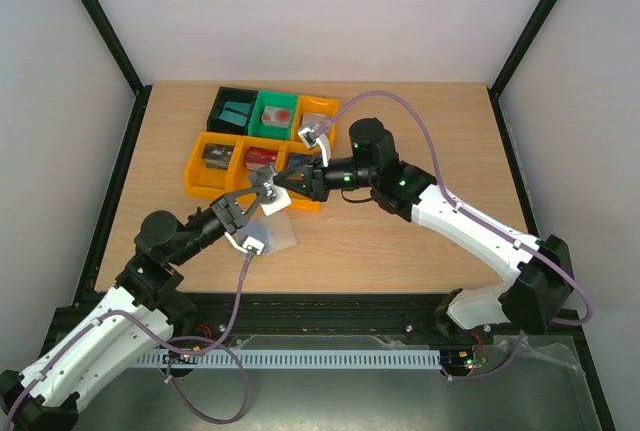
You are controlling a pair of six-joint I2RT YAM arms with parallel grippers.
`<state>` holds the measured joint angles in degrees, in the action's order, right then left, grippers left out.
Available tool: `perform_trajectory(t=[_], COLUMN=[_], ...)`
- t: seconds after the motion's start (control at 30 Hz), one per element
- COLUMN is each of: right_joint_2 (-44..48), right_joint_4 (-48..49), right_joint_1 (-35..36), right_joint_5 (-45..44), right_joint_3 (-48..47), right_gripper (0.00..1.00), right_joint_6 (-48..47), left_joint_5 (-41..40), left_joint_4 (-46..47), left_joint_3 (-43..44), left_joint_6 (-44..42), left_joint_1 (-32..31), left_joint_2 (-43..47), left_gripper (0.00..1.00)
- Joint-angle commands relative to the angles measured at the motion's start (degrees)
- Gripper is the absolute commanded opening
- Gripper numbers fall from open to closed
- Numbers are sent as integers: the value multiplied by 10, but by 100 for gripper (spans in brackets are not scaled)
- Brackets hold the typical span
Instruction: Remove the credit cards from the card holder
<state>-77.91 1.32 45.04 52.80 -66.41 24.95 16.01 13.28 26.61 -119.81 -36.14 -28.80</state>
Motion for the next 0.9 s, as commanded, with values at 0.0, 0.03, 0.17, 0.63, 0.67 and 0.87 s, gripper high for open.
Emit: perform_trajectory(t=[0.0,0.03,0.17,0.63,0.67,0.87], right_joint_2=[17,24,64,121,124,139], right_joint_4=[-48,-56,-76,-147,-152,-153], right_joint_1=[-8,-18,-69,-115,-115,-118], right_joint_5=[-92,-115,-212,-273,-278,-299], right_joint_3=[-27,-22,13,38,40,52], right_gripper=[32,46,96,99,99,99], right_joint_6=[-42,-41,-26,-85,-89,-97], left_joint_5=[-60,-92,-327,-189,-178,-178], left_joint_4=[-64,-101,-323,-480,-460,-411], left_joint_3=[13,27,159,442,449,494], left_joint_6=[-20,25,312,419,418,346], left_joint_1=[-10,-13,-14,275,280,318], left_joint_2=[11,6,-101,-504,-526,-652], left_gripper=[2,2,2,2,2,2])
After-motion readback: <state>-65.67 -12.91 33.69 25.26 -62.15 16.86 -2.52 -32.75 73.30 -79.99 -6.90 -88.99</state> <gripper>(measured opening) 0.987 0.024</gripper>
